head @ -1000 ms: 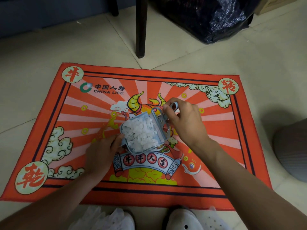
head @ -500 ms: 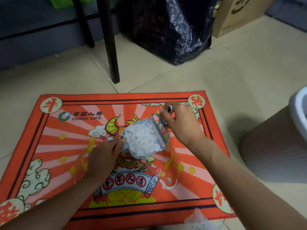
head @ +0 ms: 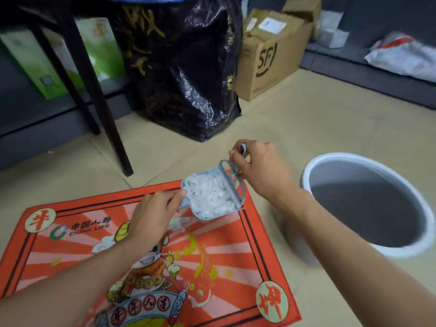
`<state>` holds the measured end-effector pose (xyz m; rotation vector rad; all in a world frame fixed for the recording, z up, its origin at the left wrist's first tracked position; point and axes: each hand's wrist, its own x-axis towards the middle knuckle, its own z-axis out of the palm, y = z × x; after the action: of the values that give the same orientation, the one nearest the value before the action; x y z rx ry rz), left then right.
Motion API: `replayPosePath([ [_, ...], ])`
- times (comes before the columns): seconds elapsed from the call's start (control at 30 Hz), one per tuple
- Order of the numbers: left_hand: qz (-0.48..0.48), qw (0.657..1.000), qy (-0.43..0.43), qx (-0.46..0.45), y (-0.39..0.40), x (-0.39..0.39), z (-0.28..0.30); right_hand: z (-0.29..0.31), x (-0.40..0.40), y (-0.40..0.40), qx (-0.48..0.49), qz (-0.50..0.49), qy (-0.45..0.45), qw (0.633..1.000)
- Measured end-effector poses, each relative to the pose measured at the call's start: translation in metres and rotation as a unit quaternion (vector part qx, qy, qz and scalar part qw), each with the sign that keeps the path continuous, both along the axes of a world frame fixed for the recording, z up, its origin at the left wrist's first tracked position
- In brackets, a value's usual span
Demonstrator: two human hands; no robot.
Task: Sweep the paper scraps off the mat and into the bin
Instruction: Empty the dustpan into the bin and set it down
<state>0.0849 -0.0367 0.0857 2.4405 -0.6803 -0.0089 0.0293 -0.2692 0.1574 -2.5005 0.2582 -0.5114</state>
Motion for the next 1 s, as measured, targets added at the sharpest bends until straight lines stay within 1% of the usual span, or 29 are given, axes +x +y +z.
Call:
replayPosePath([
  [0.1,-0.031,0.999,-0.007,-0.019,-0.041,-0.003,0.029,0.026,-0.017,-0.034,-0.013,-0.03,-0.008,0.999],
  [0.23,-0.051,0.999,-0.019,-0.004,-0.097,-0.017,0.058,0.06,-0.048,-0.081,-0.05,-0.078,-0.021,0.996],
  [0.33,-0.075,0.997,-0.022,-0.013,-0.135,-0.029,0.075,0.08,-0.071,-0.111,-0.067,-0.112,-0.018,0.991],
  [0.57,-0.125,0.991,-0.008,-0.042,-0.206,-0.065,0.104,0.107,-0.126,-0.167,-0.072,-0.168,-0.01,0.983],
  [0.63,-0.142,0.989,-0.01,-0.032,-0.224,-0.073,0.106,0.105,-0.143,-0.183,-0.06,-0.191,-0.006,0.98],
  [0.7,-0.15,0.989,-0.01,0.0,-0.236,-0.079,0.1,0.095,-0.16,-0.194,-0.047,-0.207,-0.001,0.977],
  [0.83,-0.152,0.987,-0.003,0.041,-0.245,-0.082,0.072,0.071,-0.184,-0.201,0.001,-0.231,-0.006,0.973],
  [0.9,-0.146,0.987,-0.006,0.061,-0.251,-0.08,0.062,0.064,-0.191,-0.206,0.038,-0.243,-0.033,0.969],
  [1.0,-0.147,0.984,-0.03,0.094,-0.258,-0.076,0.052,0.056,-0.193,-0.203,0.128,-0.229,-0.076,0.962],
])
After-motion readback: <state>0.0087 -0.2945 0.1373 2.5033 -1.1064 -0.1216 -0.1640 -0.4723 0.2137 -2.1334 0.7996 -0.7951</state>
